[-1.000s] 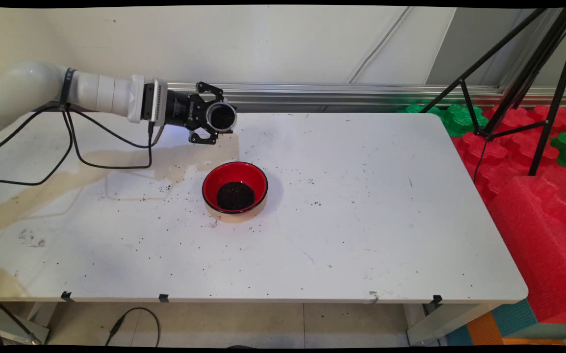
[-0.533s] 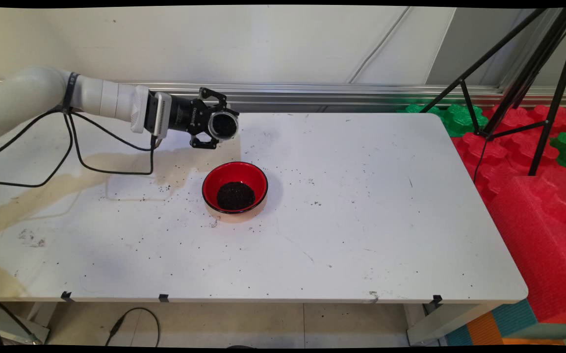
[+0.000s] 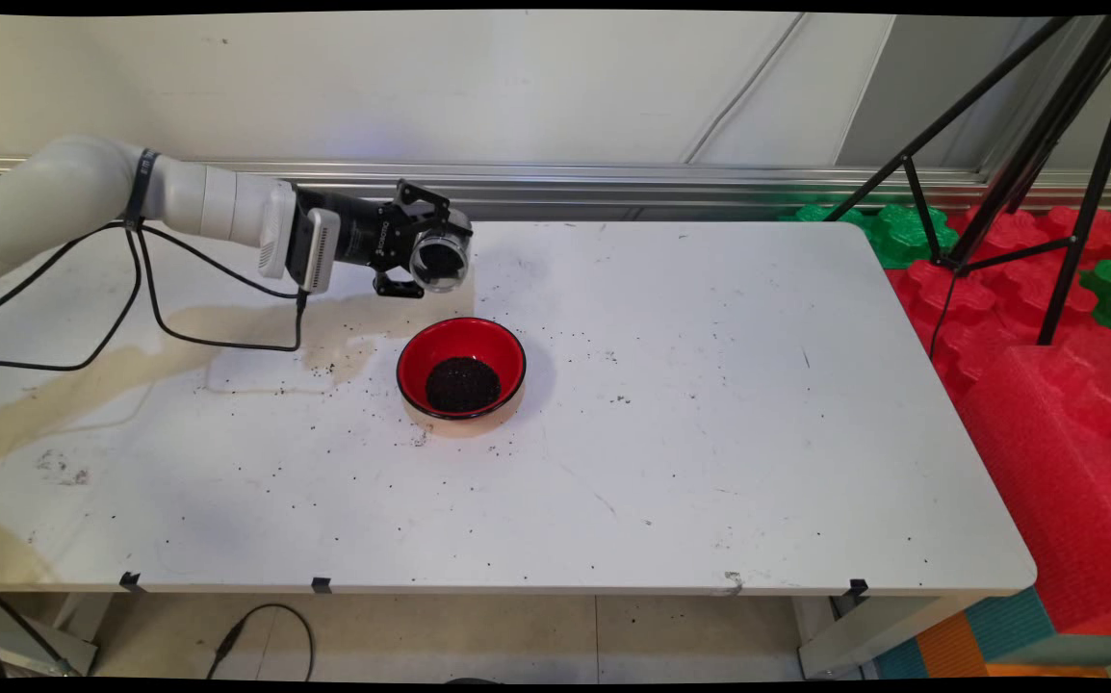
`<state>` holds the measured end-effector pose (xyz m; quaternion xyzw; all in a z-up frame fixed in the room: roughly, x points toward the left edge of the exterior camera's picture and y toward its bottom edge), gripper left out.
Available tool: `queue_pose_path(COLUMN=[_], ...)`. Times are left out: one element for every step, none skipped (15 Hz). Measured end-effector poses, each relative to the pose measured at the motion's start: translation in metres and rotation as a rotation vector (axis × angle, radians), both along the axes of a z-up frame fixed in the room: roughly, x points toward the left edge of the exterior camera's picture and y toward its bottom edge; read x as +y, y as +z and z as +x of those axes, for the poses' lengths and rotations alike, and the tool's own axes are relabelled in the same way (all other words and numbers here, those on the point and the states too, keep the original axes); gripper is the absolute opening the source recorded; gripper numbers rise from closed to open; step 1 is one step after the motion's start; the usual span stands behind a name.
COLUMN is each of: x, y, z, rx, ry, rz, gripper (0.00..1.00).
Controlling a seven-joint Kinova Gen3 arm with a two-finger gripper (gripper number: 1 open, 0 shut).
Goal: Pour the black seasoning powder in the red bowl
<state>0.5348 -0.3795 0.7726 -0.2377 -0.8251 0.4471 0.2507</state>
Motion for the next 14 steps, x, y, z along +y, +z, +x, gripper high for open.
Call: queue_pose_path(x=[0.0006, 0.0009, 0.0014, 0.0018, 0.0025, 0.0029, 0.0038, 0.0046, 0.0054, 0.0063, 0.0070, 0.0077, 0.0083, 0.0087], y=[-0.0003, -0.0005, -0.0006, -0.0006, -0.0006, -0.0006, -0.0006, -0.0006, -0.0005, -0.0003, -0.0001, 0.0003, 0.0007, 0.0010], z=[-0.0005, -0.0009, -0.0013, -0.0016, -0.0020, -0.0023, -0.0026, -0.0030, -0.0034, -0.0037, -0.0040, -0.0044, -0.0048, -0.0050], rx=[-0.015, -0.025, -0.039, -0.050, -0.065, -0.075, -0.089, -0.106, -0.121, -0.137, -0.149, -0.163, -0.175, -0.183], ry=[-0.009, -0.015, -0.024, -0.031, -0.041, -0.048, -0.058, -0.069, -0.081, -0.092, -0.101, -0.111, -0.121, -0.127], rz=[-0.015, -0.026, -0.042, -0.053, -0.070, -0.081, -0.097, -0.115, -0.133, -0.150, -0.165, -0.182, -0.197, -0.207], gripper=[0.00, 0.00, 0.00, 0.00, 0.00, 0.00, 0.00, 0.00, 0.00, 0.00, 0.00, 0.00, 0.00, 0.00])
